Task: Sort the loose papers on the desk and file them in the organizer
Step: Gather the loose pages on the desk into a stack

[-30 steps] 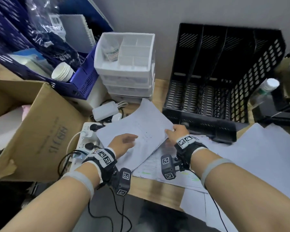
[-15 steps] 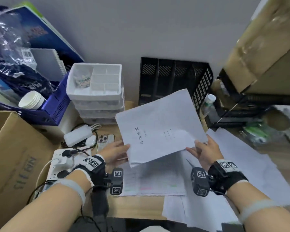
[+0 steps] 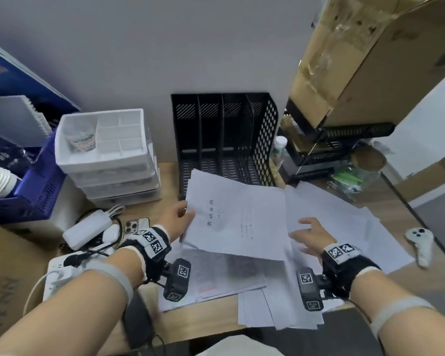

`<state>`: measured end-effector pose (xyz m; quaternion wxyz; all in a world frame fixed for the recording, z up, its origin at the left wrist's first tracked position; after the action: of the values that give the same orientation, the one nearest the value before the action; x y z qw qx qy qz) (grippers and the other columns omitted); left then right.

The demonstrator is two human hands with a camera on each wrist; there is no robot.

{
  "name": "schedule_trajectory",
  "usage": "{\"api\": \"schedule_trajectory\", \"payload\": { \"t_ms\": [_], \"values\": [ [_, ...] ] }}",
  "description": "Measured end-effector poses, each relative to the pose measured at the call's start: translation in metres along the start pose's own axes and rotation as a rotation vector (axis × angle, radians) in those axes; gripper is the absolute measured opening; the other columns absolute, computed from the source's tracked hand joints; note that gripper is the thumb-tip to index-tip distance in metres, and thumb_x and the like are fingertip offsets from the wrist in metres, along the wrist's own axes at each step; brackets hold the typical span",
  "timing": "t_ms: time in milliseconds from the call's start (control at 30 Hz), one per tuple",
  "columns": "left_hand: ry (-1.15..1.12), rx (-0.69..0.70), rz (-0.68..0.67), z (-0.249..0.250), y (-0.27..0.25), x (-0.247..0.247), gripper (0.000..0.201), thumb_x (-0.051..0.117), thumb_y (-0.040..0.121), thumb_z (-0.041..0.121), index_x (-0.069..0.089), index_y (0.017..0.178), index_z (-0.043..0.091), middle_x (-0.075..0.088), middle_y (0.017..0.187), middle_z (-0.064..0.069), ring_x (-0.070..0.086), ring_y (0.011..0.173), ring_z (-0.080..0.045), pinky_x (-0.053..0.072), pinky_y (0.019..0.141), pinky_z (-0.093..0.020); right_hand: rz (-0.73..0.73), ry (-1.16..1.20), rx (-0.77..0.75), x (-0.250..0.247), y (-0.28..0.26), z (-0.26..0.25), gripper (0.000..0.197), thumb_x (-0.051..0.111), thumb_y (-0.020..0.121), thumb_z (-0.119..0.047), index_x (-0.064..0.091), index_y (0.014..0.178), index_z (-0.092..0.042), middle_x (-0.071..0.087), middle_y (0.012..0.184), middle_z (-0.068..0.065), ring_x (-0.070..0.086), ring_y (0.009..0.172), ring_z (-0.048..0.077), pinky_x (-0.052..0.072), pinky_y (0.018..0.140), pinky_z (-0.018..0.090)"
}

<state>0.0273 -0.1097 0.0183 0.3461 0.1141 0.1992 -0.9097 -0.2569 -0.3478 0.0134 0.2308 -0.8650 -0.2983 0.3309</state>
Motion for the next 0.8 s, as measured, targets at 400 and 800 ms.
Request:
{"api": "schedule_trajectory", "payload": {
  "t_ms": [400, 800],
  "values": [
    [0.336, 0.454, -0.222, 0.090, -0.013, 0.009, 0.019, 0.069, 0.096, 0.031, 0.071, 0.085, 0.016, 0.070, 0.080, 0.011, 0.062, 0.076, -0.003, 0.049, 0.075, -0.020, -0.257, -0.355, -0.607, 0.045, -0.012, -0.103, 0.045, 0.079, 0.079, -0.018, 0.064, 0.121, -0.014, 0.070, 0.109, -0.002, 0.066, 0.103, 0.015, 0.052, 0.096, 0.028],
    [-0.583, -0.226, -0.130, 0.010, -0.035, 0.010, 0.032, 0.051, 0.106, 0.030, 0.071, 0.127, 0.017, 0.072, 0.127, -0.018, 0.070, 0.106, -0.030, 0.056, 0.098, -0.047, -0.178, -0.167, -0.520, 0.026, -0.001, -0.072, 0.026, 0.063, 0.094, -0.028, 0.071, 0.100, -0.004, 0.074, 0.099, 0.015, 0.067, 0.080, 0.020, 0.052, 0.063, 0.015]
  ]
}}
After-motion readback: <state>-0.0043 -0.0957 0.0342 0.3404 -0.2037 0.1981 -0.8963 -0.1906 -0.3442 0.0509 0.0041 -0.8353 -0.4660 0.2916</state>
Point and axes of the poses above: each hand's wrist, its own y-axis towards the middle knuckle, its own x-axis out of the palm, z = x × y, the point moved 6 cm from there along y, towards the middle knuckle
